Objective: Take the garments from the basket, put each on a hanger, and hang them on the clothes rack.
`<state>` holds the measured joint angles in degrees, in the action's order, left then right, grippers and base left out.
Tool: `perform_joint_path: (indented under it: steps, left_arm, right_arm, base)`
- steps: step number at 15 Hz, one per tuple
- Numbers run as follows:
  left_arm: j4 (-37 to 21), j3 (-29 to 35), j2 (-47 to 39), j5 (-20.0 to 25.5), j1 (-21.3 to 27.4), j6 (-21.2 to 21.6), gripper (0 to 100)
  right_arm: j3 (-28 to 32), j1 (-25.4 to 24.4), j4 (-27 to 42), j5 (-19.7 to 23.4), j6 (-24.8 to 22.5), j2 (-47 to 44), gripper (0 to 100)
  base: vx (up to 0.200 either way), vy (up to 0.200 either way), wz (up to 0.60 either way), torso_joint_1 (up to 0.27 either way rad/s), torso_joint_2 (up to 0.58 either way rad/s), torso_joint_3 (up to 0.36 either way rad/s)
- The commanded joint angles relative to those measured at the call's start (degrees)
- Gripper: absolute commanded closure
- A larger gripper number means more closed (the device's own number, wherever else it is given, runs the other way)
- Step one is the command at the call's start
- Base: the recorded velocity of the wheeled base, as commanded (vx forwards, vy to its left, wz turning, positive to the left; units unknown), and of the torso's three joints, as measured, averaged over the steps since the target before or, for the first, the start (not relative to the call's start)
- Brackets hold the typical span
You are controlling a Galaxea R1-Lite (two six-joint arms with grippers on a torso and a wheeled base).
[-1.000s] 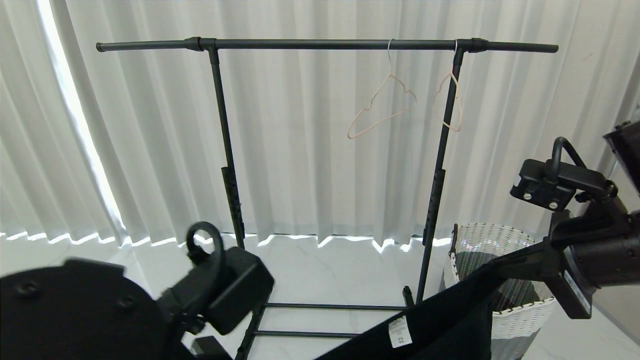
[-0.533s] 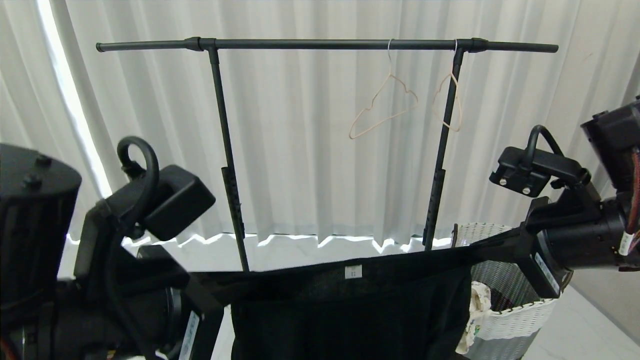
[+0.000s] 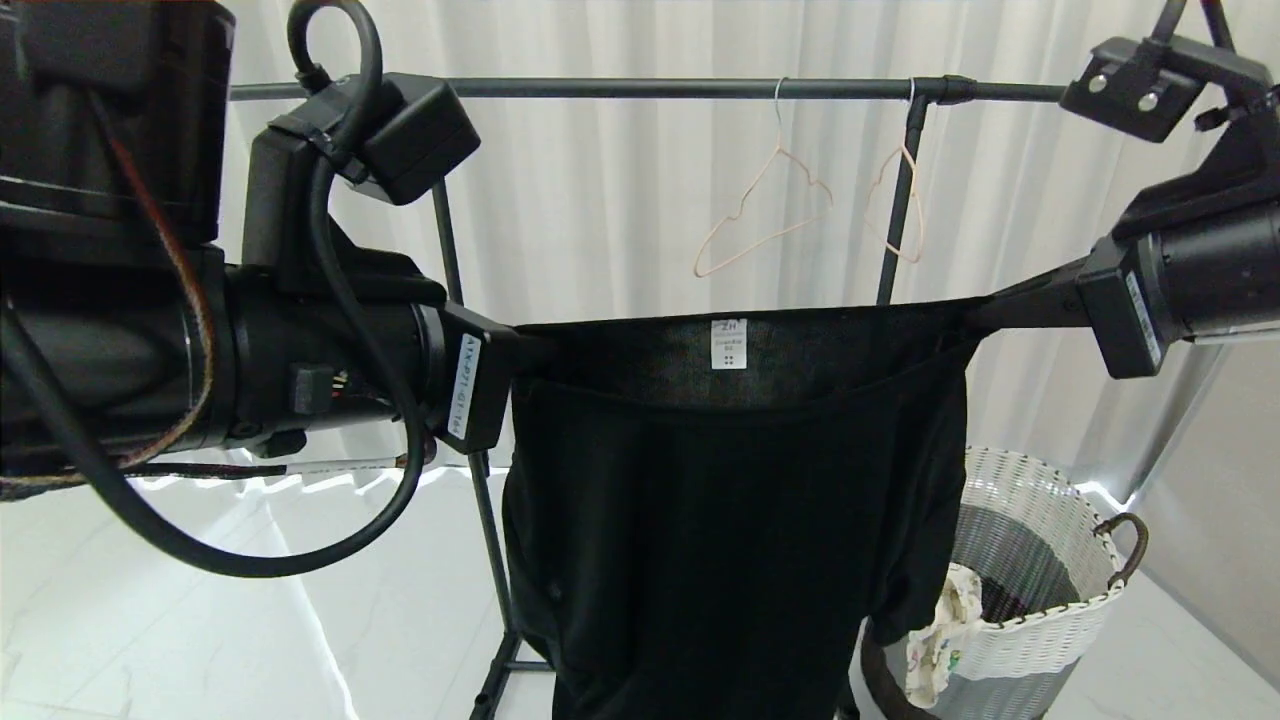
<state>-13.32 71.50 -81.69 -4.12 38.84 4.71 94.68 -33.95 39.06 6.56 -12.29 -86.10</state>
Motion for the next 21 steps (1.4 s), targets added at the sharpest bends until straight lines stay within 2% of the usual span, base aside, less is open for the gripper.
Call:
perform_joint_path:
  steps: [1, 4, 5, 7, 9, 10, 11, 13, 15, 18, 21]
  left_arm:
    - [0.1, 0.7, -1.5, 0.1, 0.1, 0.7, 100]
    - [0.8, 0.0, -1.9, 0.3, 0.1, 4.3, 100]
    - [3.7, 0.6, -3.0, 0.5, 1.1, 4.3, 100]
    - [8.2, 1.9, -5.8, 0.5, 2.4, 5.8, 100]
    - [10.2, 4.6, -8.3, 0.6, 2.9, 13.1, 100]
    - [10.2, 4.6, -8.3, 0.6, 3.0, 14.5, 100]
    - [10.1, 4.3, -8.2, 1.4, 3.1, 16.0, 100]
    - [10.2, 4.1, -8.0, 3.9, 3.2, 15.9, 100]
    - [10.2, 3.5, -6.8, 4.0, 3.3, 15.5, 100]
    - [10.0, -0.7, -1.5, 4.1, 3.7, 11.1, 100]
    - [8.7, -7.2, 5.8, 3.9, 9.9, 6.5, 100]
  right_arm:
    - [3.9, 0.3, 1.2, 0.1, -0.4, -1.3, 100]
    - [3.4, -0.8, 5.9, 0.3, -0.7, 2.2, 100]
    - [3.2, -3.1, 10.8, 0.6, -0.6, 5.6, 100]
    - [1.7, -7.7, 14.3, 0.6, -0.6, 8.9, 100]
    - [-2.2, -16.3, 15.3, -1.0, -0.6, 11.7, 100]
    - [-2.8, -17.7, 15.4, -2.2, -0.6, 12.0, 100]
    - [-3.5, -19.6, 15.3, -5.3, -0.5, 12.1, 100]
    - [-3.3, -19.6, 15.2, -5.7, -0.5, 12.2, 100]
    - [-3.3, -18.6, 14.8, -5.8, 0.0, 12.2, 100]
    - [-2.8, -13.1, 8.5, -5.7, 0.1, 10.0, 100]
    - [-0.6, -11.0, 3.4, -5.3, 0.1, 5.9, 100]
  base:
    - [0.000, 0.000, 0.00, 0.000, 0.00, 0.000]
    - [0.000, 0.000, 0.00, 0.000, 0.00, 0.000]
    - [0.000, 0.000, 0.00, 0.000, 0.00, 0.000]
    - [0.000, 0.000, 0.00, 0.000, 0.00, 0.000]
    - [0.000, 0.000, 0.00, 0.000, 0.00, 0.000]
    - [0.000, 0.000, 0.00, 0.000, 0.00, 0.000]
    - [0.000, 0.000, 0.00, 0.000, 0.00, 0.000]
    - [0.000, 0.000, 0.00, 0.000, 0.00, 0.000]
    - [0.000, 0.000, 0.00, 0.000, 0.00, 0.000]
    - [0.000, 0.000, 0.00, 0.000, 0.00, 0.000]
    - [0.000, 0.000, 0.00, 0.000, 0.00, 0.000]
